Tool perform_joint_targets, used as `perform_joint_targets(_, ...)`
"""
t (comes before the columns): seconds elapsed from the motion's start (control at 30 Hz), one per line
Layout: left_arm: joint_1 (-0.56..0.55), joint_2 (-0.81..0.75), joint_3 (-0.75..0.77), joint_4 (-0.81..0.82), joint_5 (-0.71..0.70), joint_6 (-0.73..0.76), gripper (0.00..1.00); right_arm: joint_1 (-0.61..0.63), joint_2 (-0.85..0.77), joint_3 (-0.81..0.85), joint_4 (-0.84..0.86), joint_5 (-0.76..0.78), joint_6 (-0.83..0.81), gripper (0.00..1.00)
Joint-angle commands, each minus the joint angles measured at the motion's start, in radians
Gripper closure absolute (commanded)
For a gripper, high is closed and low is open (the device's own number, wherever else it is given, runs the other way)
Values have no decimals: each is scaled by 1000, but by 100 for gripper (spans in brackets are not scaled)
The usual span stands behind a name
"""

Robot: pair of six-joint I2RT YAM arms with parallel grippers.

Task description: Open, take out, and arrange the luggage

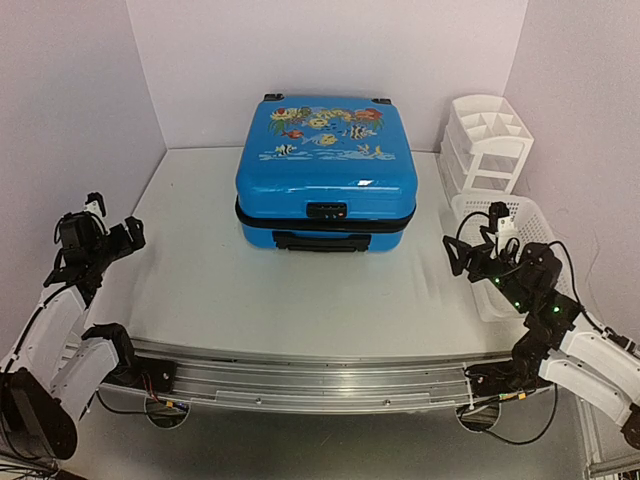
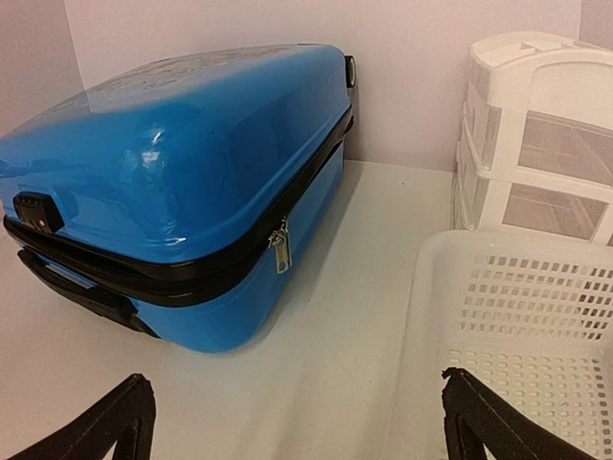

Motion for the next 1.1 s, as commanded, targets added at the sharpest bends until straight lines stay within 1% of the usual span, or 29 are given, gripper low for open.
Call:
perform_joint_targets(0.0,5,-13,45,33,115,172,0,-3,51,61,18,43,39,2)
perform_joint_targets(0.1,5,-4,134,-73,311,349,0,-3,106,144,-29,73,81,2)
perform_joint_targets(0.13,5,5,154,-87,360,388,0,-3,138,176,-56,65,87,2)
perform_joint_targets(0.23,6,44,232,-155,573,488,0,-3,241,314,-176,27,84,2)
perform_joint_targets(0.3,1,75,292,-200,710,504,1,-3,310,423,-266,-1,54,2)
perform_joint_targets(0.37,-28,120,370,-242,757,508,6,-3,380,518,-350,-73,-1,2)
perform_joint_targets(0.4,-62,145,410,-279,737,527,10,-5,404,560,-393,-134,-52,2)
perform_joint_targets(0.47,-156,198,501,-381,632,597,17,-17,439,633,-477,-272,-180,2)
perform_joint_targets(0.5,-234,223,556,-433,573,640,19,-29,453,659,-516,-332,-226,2)
perform_joint_targets(0.53,-321,265,598,-486,531,681,20,-42,477,684,-555,-376,-260,2)
perform_joint_targets(0.6,-423,316,664,-549,461,723,21,-86,506,723,-615,-406,-313,2)
perform_joint_targets(0.7,-630,438,731,-572,311,760,22,-203,550,746,-631,-534,-344,2)
perform_joint_targets(0.73,-693,479,747,-568,278,775,22,-234,572,754,-632,-581,-345,2)
perform_joint_targets(0.8,-834,566,770,-525,161,838,22,-305,635,788,-638,-658,-344,2)
perform_joint_targets(0.83,-916,615,778,-506,127,879,23,-329,673,800,-639,-691,-349,2)
perform_joint_targets(0.9,-1009,694,794,-433,99,925,23,-347,723,828,-638,-705,-365,2)
perform_joint_targets(0.93,-1042,739,804,-396,105,933,23,-354,744,838,-637,-705,-374,2)
perform_joint_targets(1.07,-1106,915,859,-231,130,957,25,-374,790,862,-630,-711,-403,2)
